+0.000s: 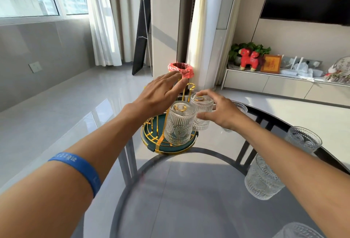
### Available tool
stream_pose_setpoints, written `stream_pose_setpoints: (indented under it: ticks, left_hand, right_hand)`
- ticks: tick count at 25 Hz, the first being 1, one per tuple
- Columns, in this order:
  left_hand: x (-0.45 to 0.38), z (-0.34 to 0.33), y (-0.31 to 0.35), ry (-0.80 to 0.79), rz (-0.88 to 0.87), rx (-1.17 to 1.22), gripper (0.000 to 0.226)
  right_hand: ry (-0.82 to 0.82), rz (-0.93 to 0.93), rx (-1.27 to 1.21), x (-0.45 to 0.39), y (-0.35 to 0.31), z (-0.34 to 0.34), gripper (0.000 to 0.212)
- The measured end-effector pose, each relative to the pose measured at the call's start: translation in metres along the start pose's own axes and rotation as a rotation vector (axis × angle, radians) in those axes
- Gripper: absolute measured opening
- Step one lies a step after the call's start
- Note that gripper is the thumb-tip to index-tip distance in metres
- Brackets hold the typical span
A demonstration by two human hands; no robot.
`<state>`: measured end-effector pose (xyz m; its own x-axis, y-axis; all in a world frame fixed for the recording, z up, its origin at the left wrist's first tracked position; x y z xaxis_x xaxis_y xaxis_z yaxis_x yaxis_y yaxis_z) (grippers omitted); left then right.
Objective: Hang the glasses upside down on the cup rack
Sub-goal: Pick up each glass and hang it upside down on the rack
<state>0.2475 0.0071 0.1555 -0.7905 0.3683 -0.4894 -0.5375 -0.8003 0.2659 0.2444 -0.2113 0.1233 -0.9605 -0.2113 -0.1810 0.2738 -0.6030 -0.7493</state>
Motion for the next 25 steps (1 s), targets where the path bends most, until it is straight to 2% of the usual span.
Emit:
stream_pose_setpoints:
  ticks: [3,5,7,9,13,15,16,18,20,22,25]
  left_hand:
    - [-0.001,0.003,0.016,-0.044,0.073,-0.039,0.071]
    - [0.012,0.002,0.034,-0.028,0.138,-0.067,0.068]
    - [0.041,-0.006,0.062,0.072,0.102,-0.022,0.063]
    - [0.076,-0.019,0.094,0.106,0.037,0.044,0.06]
    - [0.14,-0.059,0.141,-0.087,0.032,0.186,0.061]
    - [0.165,-0.077,0.152,-0.219,0.094,0.259,0.06]
    - [0.174,-0.084,0.155,-0.277,0.122,0.269,0.06]
    - [0.187,-0.094,0.158,-0.37,0.167,0.246,0.061]
    - [0.195,-0.095,0.161,-0.428,0.211,0.23,0.061]
    - [0.199,-0.09,0.164,-0.457,0.248,0.234,0.058]
    - [0.197,-0.074,0.165,-0.463,0.283,0.308,0.042]
  right_hand:
    - [0.03,0.012,0.014,0.019,-0.009,0.006,0.075]
    - [0.089,0.012,-0.017,0.046,-0.013,0.016,0.075]
    - [0.125,-0.014,-0.018,0.082,-0.012,0.028,0.068]
    - [0.118,-0.034,0.025,0.121,-0.015,0.036,0.061]
    - [0.143,0.046,0.144,0.204,-0.024,0.046,0.041]
    - [0.045,0.014,0.235,0.239,-0.029,0.051,0.04]
    - [-0.067,-0.055,0.306,0.252,-0.03,0.054,0.049]
    - [-0.34,-0.24,0.434,0.272,-0.029,0.058,0.078]
    - [-0.48,-0.32,0.512,0.283,-0.027,0.058,0.096]
    - [-0.467,-0.272,0.566,0.286,-0.026,0.053,0.092]
    - [-0.362,-0.234,0.564,0.279,-0.033,0.046,0.07]
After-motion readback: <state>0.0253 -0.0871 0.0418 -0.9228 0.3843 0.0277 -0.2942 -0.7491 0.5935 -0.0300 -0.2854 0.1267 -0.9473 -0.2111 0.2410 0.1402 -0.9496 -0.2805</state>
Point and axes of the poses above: each hand's wrist, its own x-axis away from the middle knuckle, its own z-axis out of the back of the hand, y = z × x, the point moved 1 cm from there along -x, towards the middle knuckle, and after that the axes turned 11 degrees about -x, right-handed, at the moved point
